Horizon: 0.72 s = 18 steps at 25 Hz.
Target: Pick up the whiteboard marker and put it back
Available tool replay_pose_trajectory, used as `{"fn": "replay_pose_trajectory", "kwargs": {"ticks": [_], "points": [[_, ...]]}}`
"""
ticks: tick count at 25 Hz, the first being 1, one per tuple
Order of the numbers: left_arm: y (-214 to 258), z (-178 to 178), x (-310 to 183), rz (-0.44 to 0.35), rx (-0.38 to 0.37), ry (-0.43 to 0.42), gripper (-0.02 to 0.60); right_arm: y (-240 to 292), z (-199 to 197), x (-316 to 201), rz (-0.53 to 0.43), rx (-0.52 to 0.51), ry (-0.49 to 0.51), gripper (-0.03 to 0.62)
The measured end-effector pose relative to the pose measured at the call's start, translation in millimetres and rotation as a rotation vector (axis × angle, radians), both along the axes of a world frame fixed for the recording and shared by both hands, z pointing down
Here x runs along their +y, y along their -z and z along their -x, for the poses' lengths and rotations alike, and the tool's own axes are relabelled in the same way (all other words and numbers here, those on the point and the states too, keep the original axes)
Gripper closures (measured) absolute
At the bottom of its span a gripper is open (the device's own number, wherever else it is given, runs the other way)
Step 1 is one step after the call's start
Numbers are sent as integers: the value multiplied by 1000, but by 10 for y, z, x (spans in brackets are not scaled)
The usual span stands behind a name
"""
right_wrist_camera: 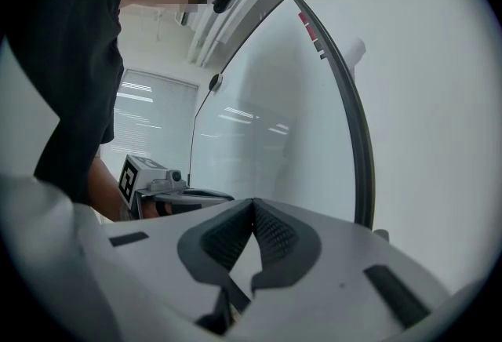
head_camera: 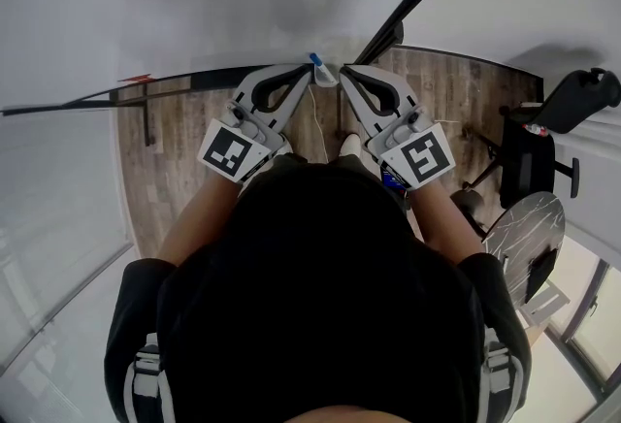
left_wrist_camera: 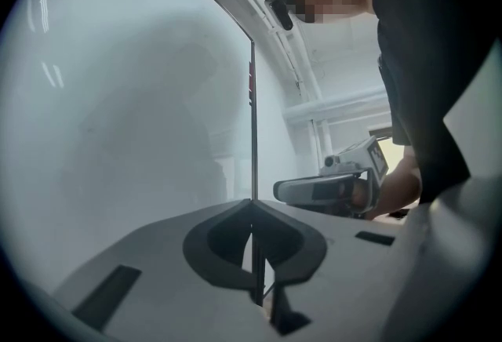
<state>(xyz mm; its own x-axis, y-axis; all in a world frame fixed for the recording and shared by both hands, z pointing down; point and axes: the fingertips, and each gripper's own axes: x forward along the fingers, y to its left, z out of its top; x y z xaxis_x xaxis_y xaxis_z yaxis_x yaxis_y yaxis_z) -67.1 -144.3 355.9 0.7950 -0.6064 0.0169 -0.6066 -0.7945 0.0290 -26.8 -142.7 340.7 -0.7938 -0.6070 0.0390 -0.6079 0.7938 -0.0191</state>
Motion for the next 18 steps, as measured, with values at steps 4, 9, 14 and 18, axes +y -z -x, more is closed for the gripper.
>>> {"fn": "replay_pose_trajectory", "kwargs": {"ticks": [4, 9, 14, 18], "points": [[-8, -21, 8, 1, -1, -3, 578, -27, -37, 14, -4, 15, 3, 592], [-16, -34, 0, 1, -4, -4, 578, 1, -24, 0, 5, 3, 1, 592], [-9, -24, -1, -1, -3, -3, 578, -46, -7, 9, 3, 5, 24, 592], [-16, 2, -6, 0, -2, -4, 578, -34, 43, -7, 2, 5, 23, 593]]}}
